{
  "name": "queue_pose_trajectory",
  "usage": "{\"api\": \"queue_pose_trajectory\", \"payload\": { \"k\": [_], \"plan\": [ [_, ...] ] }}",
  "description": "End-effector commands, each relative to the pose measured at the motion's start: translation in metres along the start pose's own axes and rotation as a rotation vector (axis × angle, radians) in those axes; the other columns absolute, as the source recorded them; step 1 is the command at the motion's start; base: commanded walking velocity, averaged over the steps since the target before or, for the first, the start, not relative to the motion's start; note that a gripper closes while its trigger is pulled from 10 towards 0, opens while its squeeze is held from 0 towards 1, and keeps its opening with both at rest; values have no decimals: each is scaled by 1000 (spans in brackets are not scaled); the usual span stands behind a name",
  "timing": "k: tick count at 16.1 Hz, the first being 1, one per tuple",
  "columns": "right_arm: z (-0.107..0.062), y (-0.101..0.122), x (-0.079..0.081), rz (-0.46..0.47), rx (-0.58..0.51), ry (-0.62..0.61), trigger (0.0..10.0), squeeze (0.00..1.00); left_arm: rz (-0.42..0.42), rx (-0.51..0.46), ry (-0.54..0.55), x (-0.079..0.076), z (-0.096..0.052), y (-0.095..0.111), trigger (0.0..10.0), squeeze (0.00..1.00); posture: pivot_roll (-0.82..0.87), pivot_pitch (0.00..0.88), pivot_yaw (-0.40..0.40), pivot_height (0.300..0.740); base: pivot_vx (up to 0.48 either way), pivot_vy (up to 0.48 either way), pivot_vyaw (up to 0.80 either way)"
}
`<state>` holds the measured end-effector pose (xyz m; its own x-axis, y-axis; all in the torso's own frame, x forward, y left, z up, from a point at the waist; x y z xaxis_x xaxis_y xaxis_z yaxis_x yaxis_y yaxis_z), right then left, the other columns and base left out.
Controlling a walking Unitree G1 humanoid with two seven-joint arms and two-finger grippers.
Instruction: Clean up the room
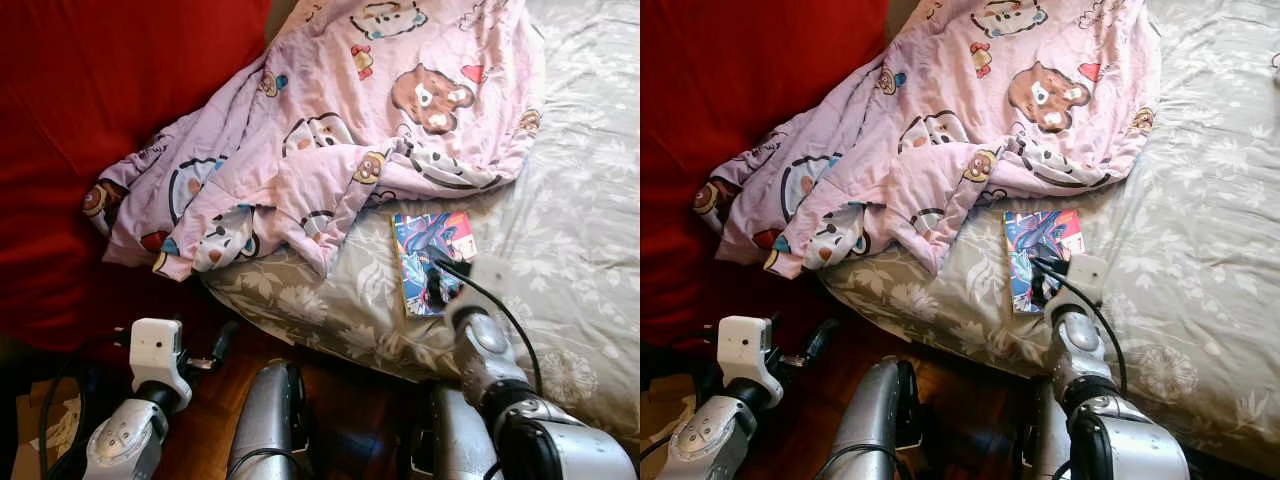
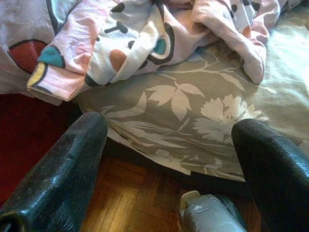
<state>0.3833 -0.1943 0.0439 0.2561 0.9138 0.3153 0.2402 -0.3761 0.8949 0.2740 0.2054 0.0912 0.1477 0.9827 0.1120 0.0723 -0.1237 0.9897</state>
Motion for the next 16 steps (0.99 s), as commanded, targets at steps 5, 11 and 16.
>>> {"api": "queue_pose_trajectory", "payload": {
  "k": [5,11,16],
  "plan": [
    [-16,-45,-38,13,167,-101,10000,0,7,27,22,8,-7,-1,10000,0,289,294,95,586,0,0,0],
    [-44,-87,-63,-32,200,-84,10000,0,-13,34,5,1,2,-3,10000,0,241,296,100,586,0,0,0],
    [-72,-112,-63,-48,143,-4,10000,0,-14,24,1,2,9,-1,10000,0,218,284,103,586,0,0,0]
  ]
}}
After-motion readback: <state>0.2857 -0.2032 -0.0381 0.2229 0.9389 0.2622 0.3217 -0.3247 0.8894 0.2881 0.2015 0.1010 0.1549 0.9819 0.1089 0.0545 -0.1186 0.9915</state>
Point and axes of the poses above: a point about 5 cm out from each wrist's last joint towards the gripper, its own z axis pointing out of the wrist towards the gripper, its own y axis along the axis of the wrist's last joint, x = y × z, the point moved 4 cm from there along z, pointing out of the wrist towards the gripper, and after that the axes turned 6 degrees about z, right-handed, at the moved point
